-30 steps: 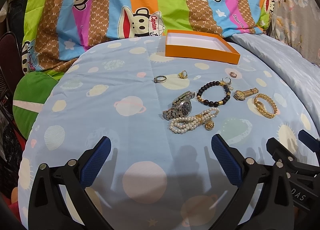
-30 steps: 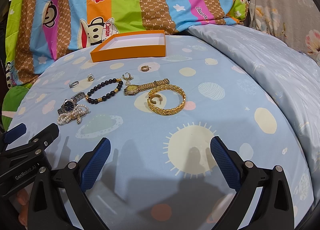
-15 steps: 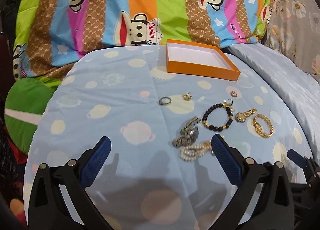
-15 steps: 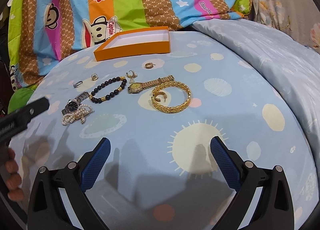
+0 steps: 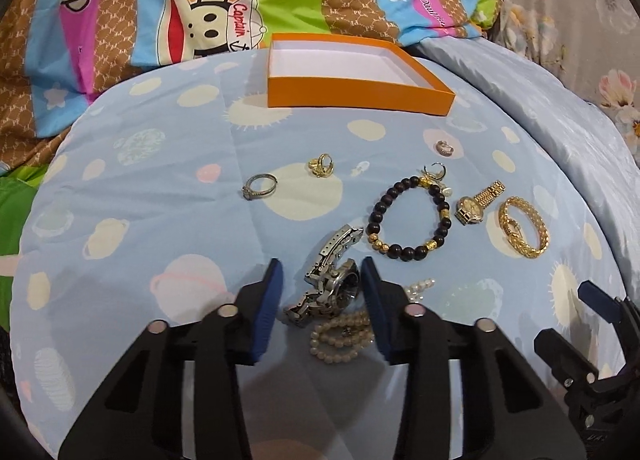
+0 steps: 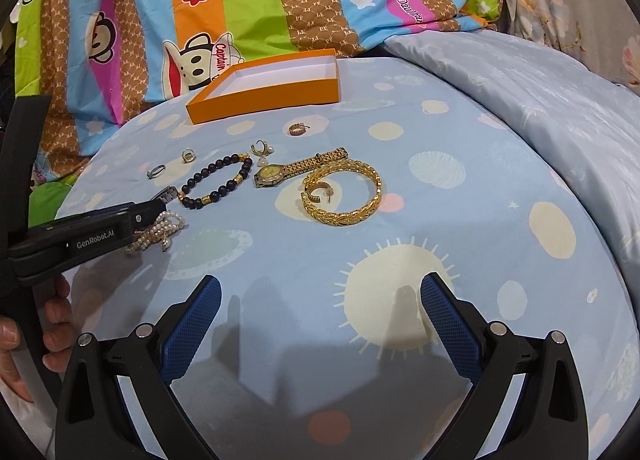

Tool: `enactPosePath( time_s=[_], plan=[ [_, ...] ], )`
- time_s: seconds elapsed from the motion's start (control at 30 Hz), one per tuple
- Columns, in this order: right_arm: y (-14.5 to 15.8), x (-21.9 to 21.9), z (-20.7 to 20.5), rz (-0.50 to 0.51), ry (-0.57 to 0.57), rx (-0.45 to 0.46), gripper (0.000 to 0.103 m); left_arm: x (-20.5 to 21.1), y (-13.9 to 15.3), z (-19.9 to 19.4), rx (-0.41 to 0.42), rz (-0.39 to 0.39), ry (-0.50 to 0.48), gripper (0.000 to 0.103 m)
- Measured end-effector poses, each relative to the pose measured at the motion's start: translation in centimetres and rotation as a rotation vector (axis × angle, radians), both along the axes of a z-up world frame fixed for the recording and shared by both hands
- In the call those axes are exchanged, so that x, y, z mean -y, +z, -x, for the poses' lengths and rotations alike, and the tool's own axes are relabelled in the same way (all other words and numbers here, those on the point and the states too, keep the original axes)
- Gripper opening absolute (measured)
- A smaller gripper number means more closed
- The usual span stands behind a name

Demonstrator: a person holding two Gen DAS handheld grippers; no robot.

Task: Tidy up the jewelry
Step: 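Lower the left tool onto the silver watch and close it, then grasp the gold watch with the right tool while the left tool holds the silver watch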

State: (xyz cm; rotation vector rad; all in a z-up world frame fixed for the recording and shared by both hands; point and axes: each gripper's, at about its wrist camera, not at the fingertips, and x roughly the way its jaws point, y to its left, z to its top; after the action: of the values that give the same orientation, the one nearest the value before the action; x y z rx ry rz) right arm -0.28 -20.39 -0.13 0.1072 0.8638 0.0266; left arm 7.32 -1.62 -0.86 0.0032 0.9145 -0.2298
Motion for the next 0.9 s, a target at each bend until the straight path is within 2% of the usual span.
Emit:
enactPosePath(
  time_s=[0.07, 0.3, 0.43, 0.6, 0.7, 0.77, 0.9],
  plan=[
    [0.0, 0.1, -0.1, -0.007, -0.002, -0.002, 0.098, 0.0, 0.0, 0.1, -0.001, 0.014, -0.013, 0.024],
    [0.7, 0.3, -1.1, -0.017, 0.008, 0.018, 0.098, -1.0, 0.6, 0.3, 0.01, 0.066, 0.002, 0.022],
    [1.8, -0.6, -2.7, 0.0, 0.063, 0.048, 0.087, -2.3, 1.7, 0.4, 0.058, 0.074, 0.052, 0.022],
    [2.2, -2.7, -6.0, 0.118, 0.246, 0.064, 0.074, -3.5, 2.2, 0.5, 0.107, 0.025, 0.103, 0.022],
    [1.8, -3.2, -7.8, 0.197, 0.404, 0.06, 0.071, -3.9, 1.7, 0.1, 0.088, 0.023, 0.111, 0.022],
    [1.3, -3.0, -8.8, 0.241, 0.492, 0.055, 0.065, -3.9, 1.4, -0.1, 0.077, 0.022, 0.112, 0.022],
    [0.3, -2.3, -10.4, 0.241, 0.615, -0.002, 0.065, -3.7, 1.0, -0.2, 0.085, -0.004, 0.107, 0.022]
  ],
)
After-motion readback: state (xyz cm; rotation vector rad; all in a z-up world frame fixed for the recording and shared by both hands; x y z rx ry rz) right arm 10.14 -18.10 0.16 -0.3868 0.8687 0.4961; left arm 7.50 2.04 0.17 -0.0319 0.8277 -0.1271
